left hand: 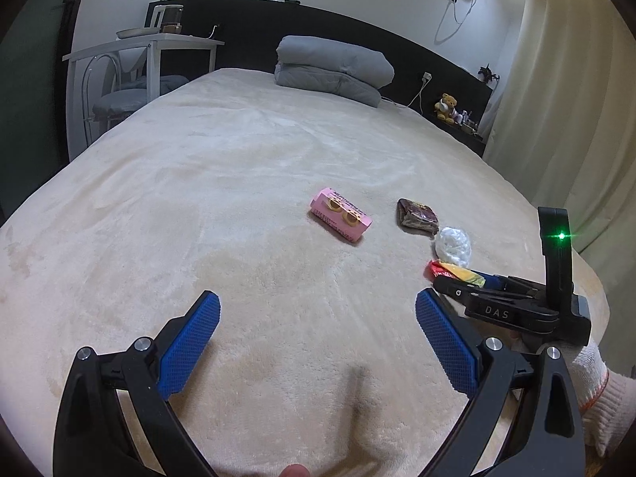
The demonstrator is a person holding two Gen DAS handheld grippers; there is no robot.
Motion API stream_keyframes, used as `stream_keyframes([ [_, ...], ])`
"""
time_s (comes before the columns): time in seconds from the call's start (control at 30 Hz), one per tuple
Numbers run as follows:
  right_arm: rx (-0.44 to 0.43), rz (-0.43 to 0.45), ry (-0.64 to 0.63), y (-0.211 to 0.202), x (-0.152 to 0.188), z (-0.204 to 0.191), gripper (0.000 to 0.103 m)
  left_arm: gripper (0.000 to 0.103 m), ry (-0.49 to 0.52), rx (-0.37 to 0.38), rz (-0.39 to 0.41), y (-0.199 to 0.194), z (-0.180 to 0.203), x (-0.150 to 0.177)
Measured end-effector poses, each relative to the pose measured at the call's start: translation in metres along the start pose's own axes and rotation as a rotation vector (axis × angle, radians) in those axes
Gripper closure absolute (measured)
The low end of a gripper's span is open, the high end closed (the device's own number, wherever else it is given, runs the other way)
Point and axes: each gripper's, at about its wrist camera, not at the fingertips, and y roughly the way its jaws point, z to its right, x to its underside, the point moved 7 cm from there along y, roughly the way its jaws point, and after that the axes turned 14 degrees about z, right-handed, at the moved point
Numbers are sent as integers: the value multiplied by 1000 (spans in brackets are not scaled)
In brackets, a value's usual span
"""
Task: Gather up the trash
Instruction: 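Grasp the yellow-green chip bag with the right tool while the left tool grasps the pink cookie box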
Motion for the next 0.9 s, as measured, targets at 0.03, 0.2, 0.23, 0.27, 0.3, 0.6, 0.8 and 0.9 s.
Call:
stream_keyframes([
  [0.03,0,2,0,0,0,0,45,6,0,-3,0,1,-1,0],
  [0.2,-33,2,5,-5,-2,-3,46,6,-1,-10,-6,8,-3,0],
  [0.23,-45,4,8,-8,-2,-3,46,6,3,-12,-6,10,-3,-1],
  [0.27,-54,8,9,-12,-3,-4,46,6,12,-15,-5,12,-3,-1],
  [0.3,-61,13,13,-17,-3,-4,46,6,21,-15,-4,14,-2,-2],
  [0.6,-121,59,52,-63,-10,3,46,6,175,17,-18,53,24,-14],
  [0.8,-152,85,65,-87,-15,16,46,6,261,31,-61,89,42,-14],
  [0.9,-160,101,63,-99,-18,22,46,6,294,30,-81,107,44,-12],
])
